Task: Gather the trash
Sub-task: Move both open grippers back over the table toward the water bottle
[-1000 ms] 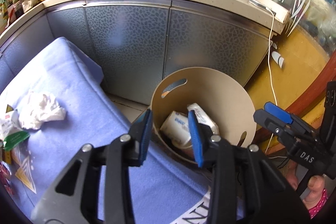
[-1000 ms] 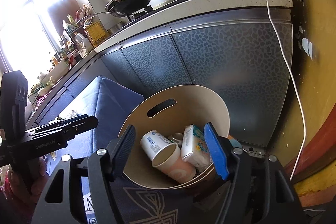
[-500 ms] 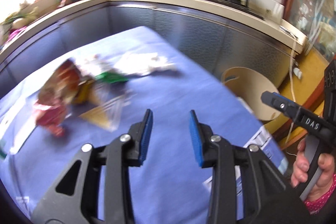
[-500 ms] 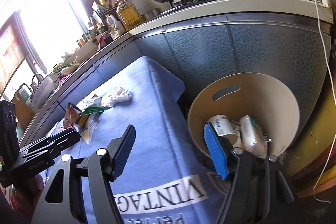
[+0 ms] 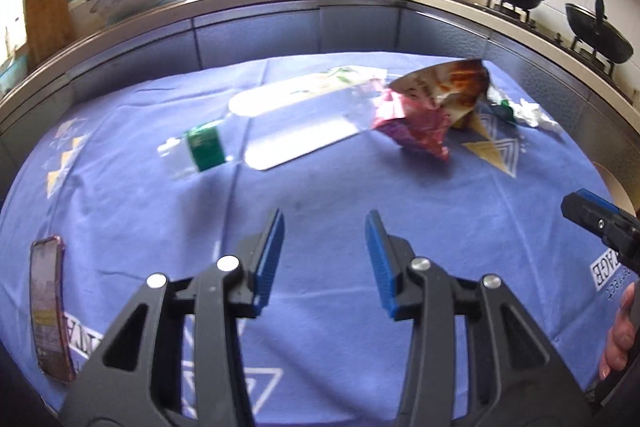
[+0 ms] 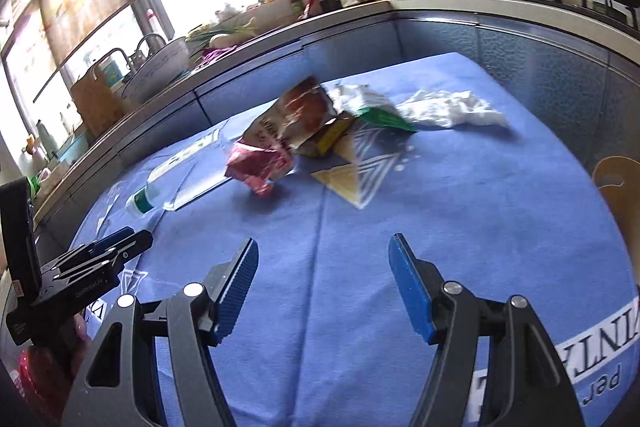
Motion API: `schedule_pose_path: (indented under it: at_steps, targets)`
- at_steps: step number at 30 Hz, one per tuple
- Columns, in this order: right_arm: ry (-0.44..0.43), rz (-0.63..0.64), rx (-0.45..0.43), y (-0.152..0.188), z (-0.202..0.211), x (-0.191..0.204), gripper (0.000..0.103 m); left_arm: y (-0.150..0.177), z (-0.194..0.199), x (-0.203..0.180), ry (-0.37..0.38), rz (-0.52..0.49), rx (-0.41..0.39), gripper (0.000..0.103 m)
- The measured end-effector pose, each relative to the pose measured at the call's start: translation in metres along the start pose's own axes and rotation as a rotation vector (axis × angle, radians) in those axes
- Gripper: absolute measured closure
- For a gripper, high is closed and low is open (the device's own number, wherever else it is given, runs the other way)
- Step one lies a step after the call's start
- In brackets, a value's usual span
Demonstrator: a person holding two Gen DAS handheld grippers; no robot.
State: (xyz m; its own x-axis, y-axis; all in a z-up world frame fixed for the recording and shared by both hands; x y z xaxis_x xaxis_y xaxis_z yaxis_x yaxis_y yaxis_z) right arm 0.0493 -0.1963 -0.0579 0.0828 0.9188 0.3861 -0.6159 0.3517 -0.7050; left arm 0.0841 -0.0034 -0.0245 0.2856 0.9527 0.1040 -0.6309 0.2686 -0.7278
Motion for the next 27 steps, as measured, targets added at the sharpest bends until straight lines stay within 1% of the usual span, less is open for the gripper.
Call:
schedule_pose_path:
  at_steps: [5,9,22,27]
  targets:
    - [-0.033,0.106,0.04,0.018,-0.015,0.048,0.036,0.024,-0.002,0.039,-0.042,0.064,0.014,0.063]
    - [-0.036,0.156,0.066,0.027,-0.022,0.068,0.036,0.036,-0.005,0.058,-0.038,0.109,0.021,0.063]
    - [-0.013,0.209,0.119,0.036,-0.046,0.095,0.036,0.053,-0.017,0.072,-0.006,0.158,0.043,0.063]
    - [-0.014,0.22,0.123,0.036,-0.052,0.104,0.036,0.053,-0.019,0.073,0.015,0.162,0.04,0.063]
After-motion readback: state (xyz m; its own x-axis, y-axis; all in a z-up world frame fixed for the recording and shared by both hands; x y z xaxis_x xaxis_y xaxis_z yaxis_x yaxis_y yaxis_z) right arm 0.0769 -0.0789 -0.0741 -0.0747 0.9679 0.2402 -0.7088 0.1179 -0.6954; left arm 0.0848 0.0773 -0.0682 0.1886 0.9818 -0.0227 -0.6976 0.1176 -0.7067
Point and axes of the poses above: each gripper's, at about its wrist camera, not at the fingertips, and z roughly against the way its jaws point, x to its left, y to its underside, the point moved 3 cm from there along -z, roughly the way its jaws point, and after that the axes turned 9 degrees about -z, right-handed, at the moved point
